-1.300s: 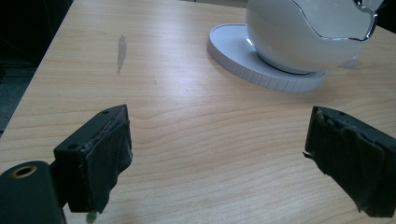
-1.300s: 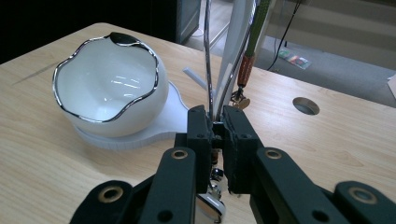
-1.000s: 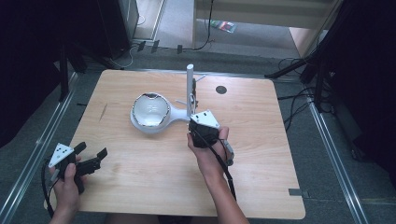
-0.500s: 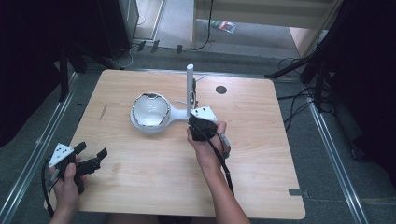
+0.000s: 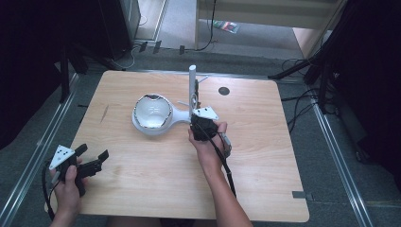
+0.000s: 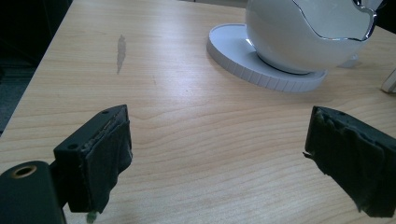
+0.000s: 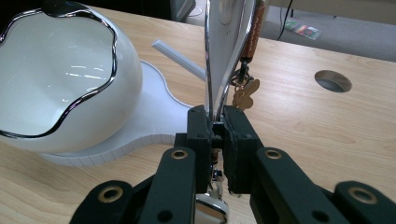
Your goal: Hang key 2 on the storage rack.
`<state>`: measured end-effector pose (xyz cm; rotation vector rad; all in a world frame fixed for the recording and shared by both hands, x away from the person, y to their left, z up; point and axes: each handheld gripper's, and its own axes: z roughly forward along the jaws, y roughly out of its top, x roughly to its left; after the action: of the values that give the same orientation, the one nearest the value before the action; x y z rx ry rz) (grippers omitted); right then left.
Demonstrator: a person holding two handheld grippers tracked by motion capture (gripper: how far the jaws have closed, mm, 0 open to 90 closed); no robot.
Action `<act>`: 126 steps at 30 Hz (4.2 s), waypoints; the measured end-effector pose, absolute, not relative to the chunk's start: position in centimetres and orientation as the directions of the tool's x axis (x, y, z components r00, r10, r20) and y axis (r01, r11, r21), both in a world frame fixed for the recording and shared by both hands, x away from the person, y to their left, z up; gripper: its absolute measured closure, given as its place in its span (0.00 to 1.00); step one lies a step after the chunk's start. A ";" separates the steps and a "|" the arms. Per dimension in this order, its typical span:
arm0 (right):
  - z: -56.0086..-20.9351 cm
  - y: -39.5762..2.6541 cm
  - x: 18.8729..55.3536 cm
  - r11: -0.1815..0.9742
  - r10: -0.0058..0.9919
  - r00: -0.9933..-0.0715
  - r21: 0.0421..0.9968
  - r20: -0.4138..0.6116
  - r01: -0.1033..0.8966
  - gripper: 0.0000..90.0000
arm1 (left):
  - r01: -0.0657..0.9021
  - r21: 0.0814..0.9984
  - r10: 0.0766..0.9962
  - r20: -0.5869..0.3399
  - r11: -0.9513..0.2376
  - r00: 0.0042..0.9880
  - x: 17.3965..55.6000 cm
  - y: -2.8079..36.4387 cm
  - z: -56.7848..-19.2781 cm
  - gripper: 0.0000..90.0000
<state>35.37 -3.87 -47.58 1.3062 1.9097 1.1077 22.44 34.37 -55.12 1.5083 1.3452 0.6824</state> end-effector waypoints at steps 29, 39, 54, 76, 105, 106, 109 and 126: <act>-48.5 -5.1 36.9 0.157 0.904 -0.424 0.883 0.052 0.442 0.47 | 0.412 0.908 0.954 -0.185 0.074 0.237 22.4 34.4 -55.1 0.09; -47.0 -6.6 35.5 0.099 0.894 -0.438 0.911 0.095 0.399 0.26 | 0.409 0.909 0.954 -0.189 0.080 0.234 22.3 34.4 -55.1 0.09; -48.4 -10.9 33.1 0.085 0.911 -0.400 0.907 0.096 0.413 0.00 | 0.407 0.910 0.955 -0.187 0.079 0.232 22.3 34.4 -55.1 0.09; -51.7 -17.6 29.8 0.086 0.941 -0.331 0.897 0.070 0.434 0.00 | 0.407 0.911 0.955 -0.181 0.072 0.236 22.3 34.3 -55.1 0.09; -53.0 -27.4 24.7 -0.002 0.965 -0.233 0.894 0.118 0.447 0.00 | 0.408 0.911 0.958 -0.160 0.050 0.240 22.2 34.1 -55.1 0.09; -53.1 -27.7 24.5 -0.003 0.966 -0.230 0.895 0.118 0.446 0.00 | 0.409 0.911 0.958 -0.162 0.052 0.238 22.2 34.1 -55.1 0.09; -53.3 -28.8 23.8 -0.015 0.969 -0.213 0.892 0.124 0.451 0.00 | 0.411 0.910 0.958 -0.160 0.051 0.236 22.3 34.1 -55.1 0.09; -53.6 -33.0 20.8 -0.046 0.969 -0.196 0.891 0.150 0.452 0.00 | 0.424 0.905 0.961 -0.150 0.039 0.233 22.5 33.9 -55.1 0.09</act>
<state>20.79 -32.97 -53.64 1.5111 1.6790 1.2050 22.45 33.88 -55.07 1.5480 1.3462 0.7046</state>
